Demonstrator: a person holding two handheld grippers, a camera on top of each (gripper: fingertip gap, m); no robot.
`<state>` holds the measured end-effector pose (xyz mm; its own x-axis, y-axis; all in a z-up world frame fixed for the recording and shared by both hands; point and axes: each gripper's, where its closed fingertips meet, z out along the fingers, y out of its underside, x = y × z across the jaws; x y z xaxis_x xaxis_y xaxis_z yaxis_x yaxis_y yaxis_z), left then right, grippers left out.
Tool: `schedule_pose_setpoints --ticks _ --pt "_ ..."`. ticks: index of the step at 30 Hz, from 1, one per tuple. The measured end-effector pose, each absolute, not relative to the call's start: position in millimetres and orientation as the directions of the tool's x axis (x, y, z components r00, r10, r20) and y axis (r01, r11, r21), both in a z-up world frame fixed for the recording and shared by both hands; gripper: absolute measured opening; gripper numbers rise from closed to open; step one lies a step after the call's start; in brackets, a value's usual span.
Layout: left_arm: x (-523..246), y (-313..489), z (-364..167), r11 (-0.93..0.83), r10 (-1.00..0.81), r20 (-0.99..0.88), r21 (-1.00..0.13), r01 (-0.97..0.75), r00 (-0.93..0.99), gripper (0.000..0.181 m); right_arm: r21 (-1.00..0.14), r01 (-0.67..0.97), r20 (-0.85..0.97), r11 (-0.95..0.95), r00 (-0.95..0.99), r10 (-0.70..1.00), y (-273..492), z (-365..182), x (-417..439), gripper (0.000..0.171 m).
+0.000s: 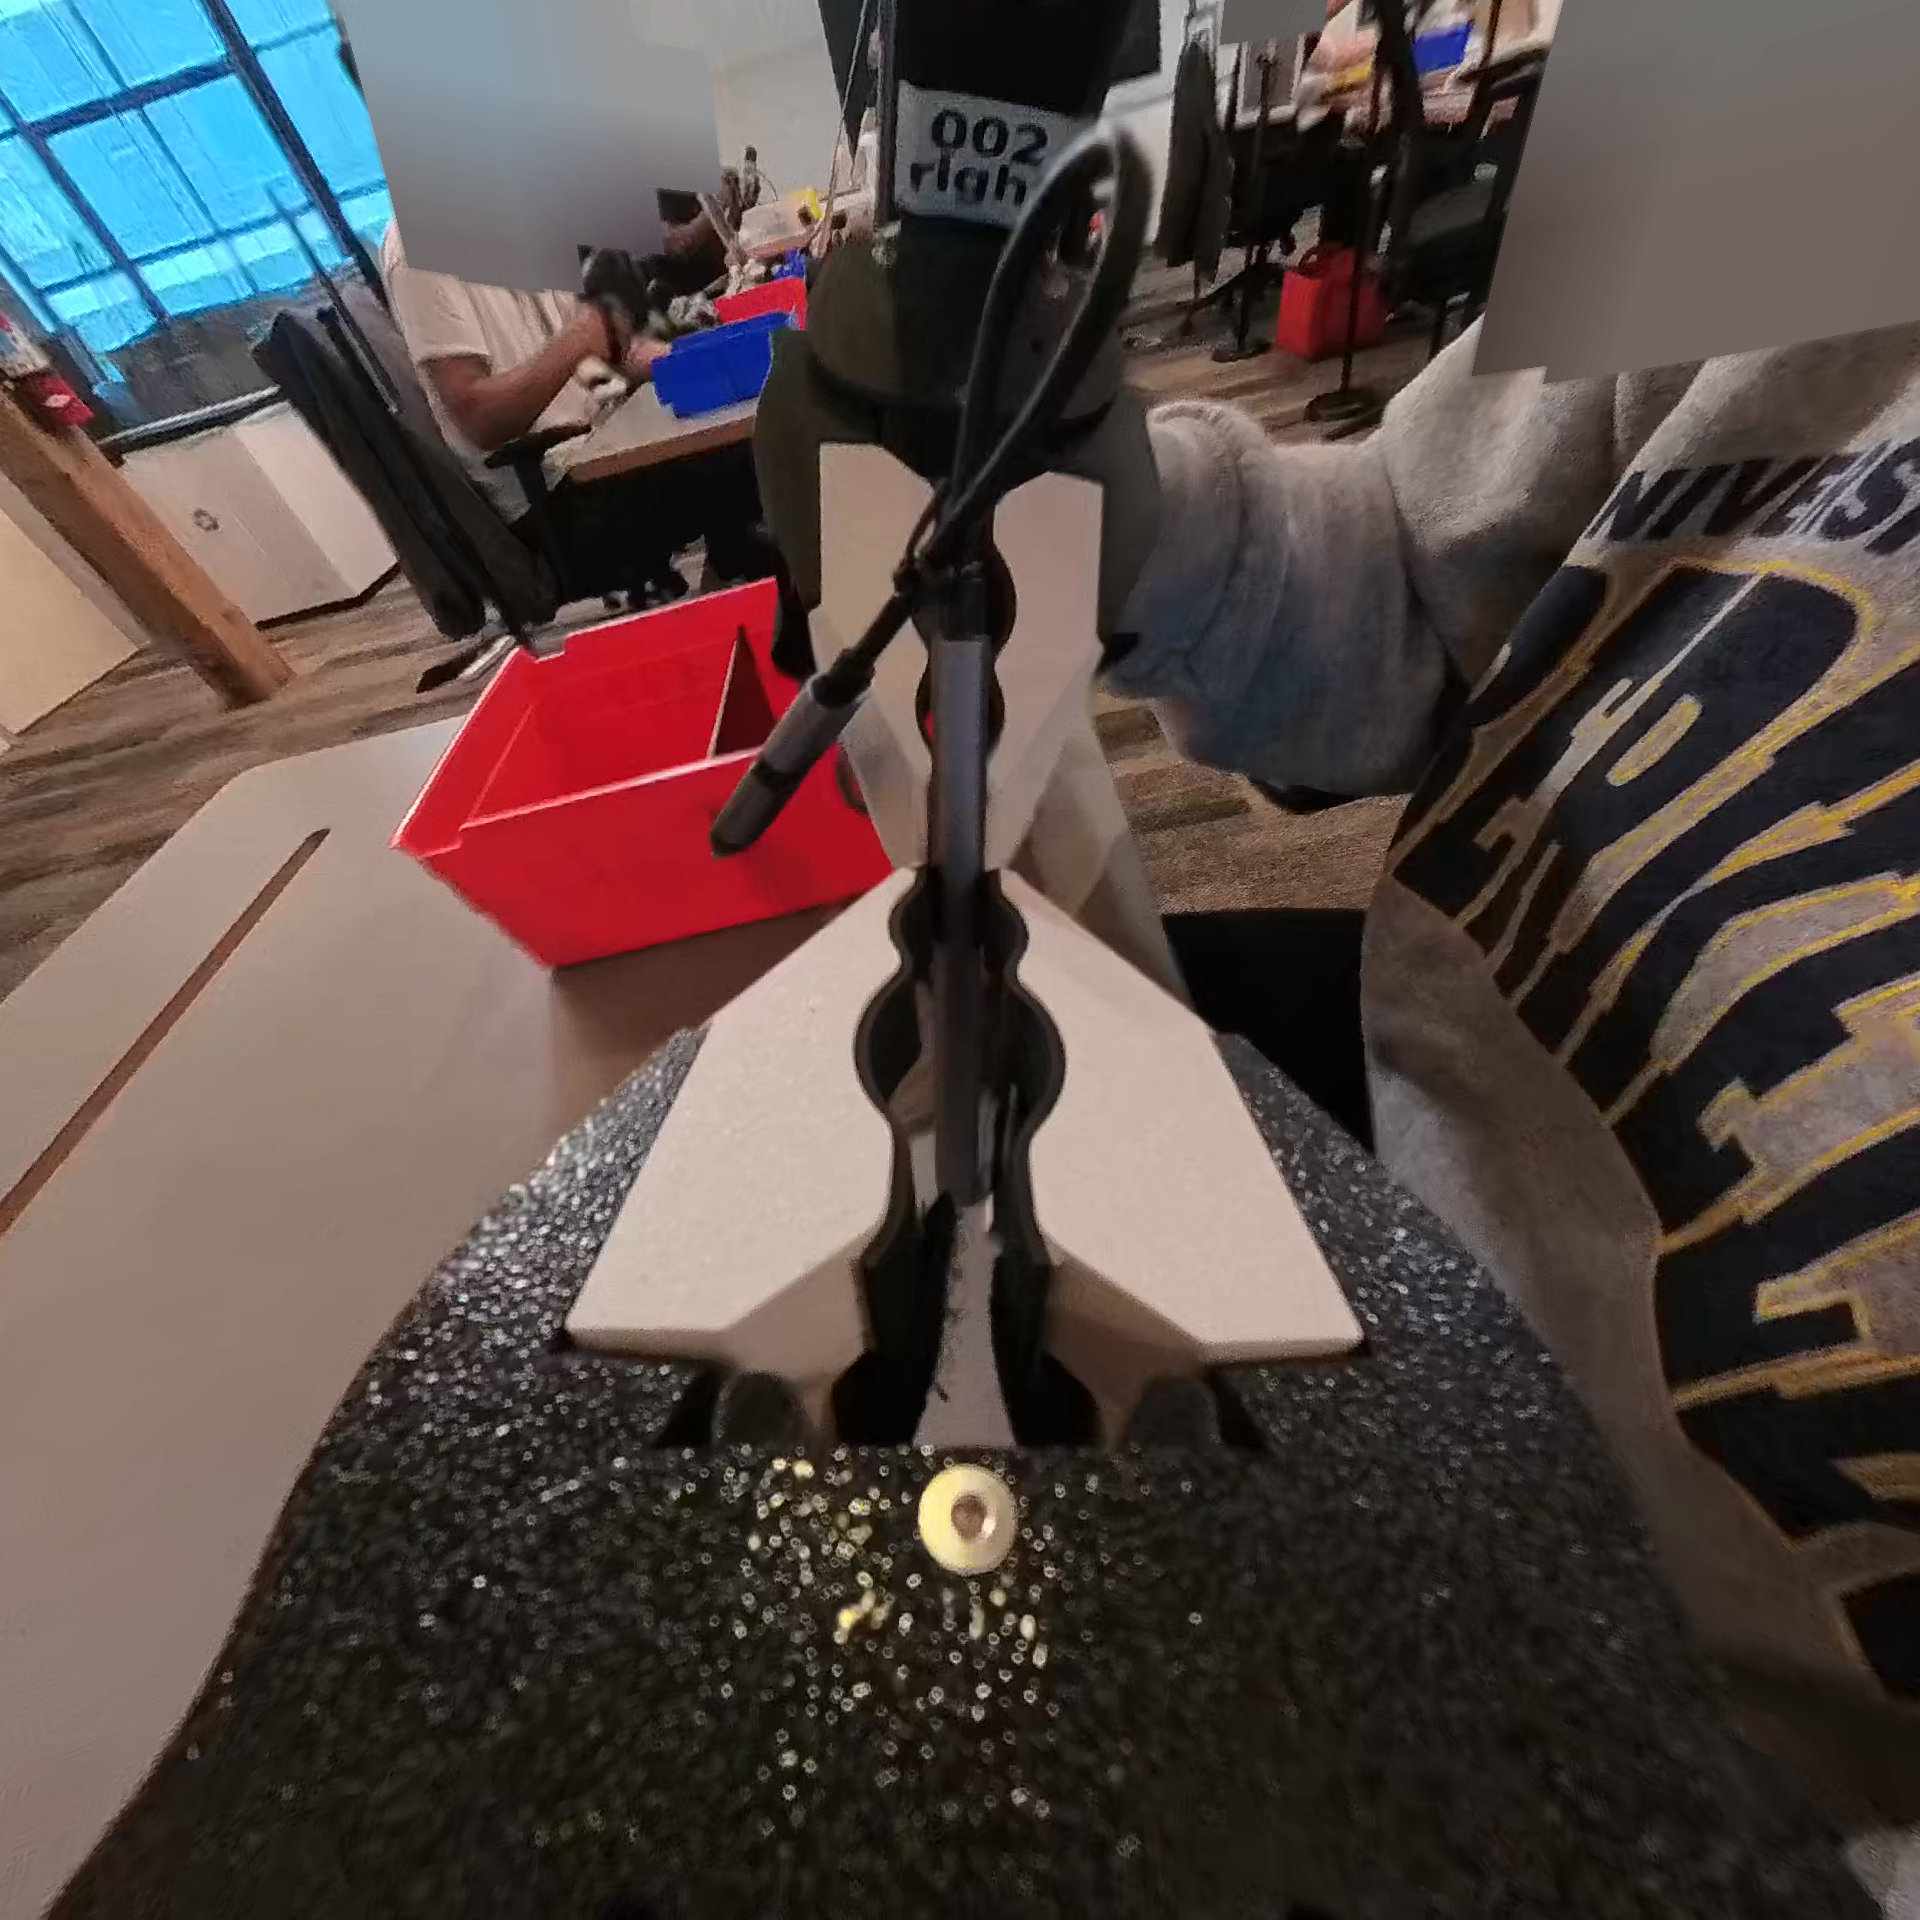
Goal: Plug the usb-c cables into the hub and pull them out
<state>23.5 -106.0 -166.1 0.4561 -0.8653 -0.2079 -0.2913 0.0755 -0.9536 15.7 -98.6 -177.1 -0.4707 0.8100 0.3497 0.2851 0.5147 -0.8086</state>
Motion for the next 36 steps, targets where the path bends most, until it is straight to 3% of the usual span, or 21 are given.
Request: schedule_pose_setpoints --ticks 1,2,4,11,14,18,22,25,27,28,33,36 --pt "1 -103 -165 0.060 -0.824 -0.212 -0.955 -0.291 0.525 0.007 -0.767 0.368 0.397 0.526 -0.371 0.839 -66 -182 25 0.005" --pt "-26 -108 -155 0.059 -0.792 -0.176 -0.975 -0.214 0.585 0.007 -0.803 0.371 0.363 0.466 -0.314 0.877 -47 -177 42 0.004" --pt "-65 -123 -138 0.069 -0.751 -0.110 -0.994 -0.089 0.651 0.006 -0.926 0.246 0.214 0.286 -0.283 0.935 -41 -144 73 0.004" --pt "-68 -96 -143 0.006 -0.607 -0.091 -0.994 -0.110 0.790 0.006 -0.956 0.022 0.291 0.291 -0.012 0.957 -8 -55 95 0.004" --pt "-68 -92 -143 0.006 -0.576 -0.064 -0.997 -0.074 0.815 0.006 -0.948 0.027 0.317 0.316 0.019 0.948 -3 -25 109 0.004" --pt "-70 -88 -145 0.000 -0.563 0.031 -0.999 0.038 0.826 0.007 -0.898 0.329 0.325 0.291 0.052 0.944 31 -63 134 0.004" --pt "-69 -85 -146 0.000 -0.559 0.080 -0.995 0.097 0.826 0.006 -0.699 0.697 0.302 0.160 0.086 0.949 72 -168 166 0.005" --pt "-66 -83 -145 -0.002 -0.570 0.090 -0.994 0.108 0.817 0.006 -0.628 0.774 0.289 0.077 0.141 0.947 89 -214 178 0.039" --pt "-64 -82 -144 -0.003 -0.577 0.095 -0.993 0.115 0.811 0.006 -0.663 0.747 0.302 0.042 0.215 0.929 96 -213 172 0.071" --pt "-62 -81 -144 -0.005 -0.581 0.099 -0.993 0.118 0.808 0.006 -0.708 0.704 0.292 0.050 0.227 0.929 90 -204 162 0.075" --pt "-43 -80 -138 -0.006 -0.640 0.122 -0.988 0.153 0.758 0.006 -0.926 0.287 0.229 0.245 -0.086 0.970 -30 -139 68 0.029" --pt "-24 -81 -135 -0.016 -0.699 0.130 -0.986 0.166 0.703 0.007 -0.926 0.264 0.204 0.271 -0.256 0.945 -80 -152 21 0.031"
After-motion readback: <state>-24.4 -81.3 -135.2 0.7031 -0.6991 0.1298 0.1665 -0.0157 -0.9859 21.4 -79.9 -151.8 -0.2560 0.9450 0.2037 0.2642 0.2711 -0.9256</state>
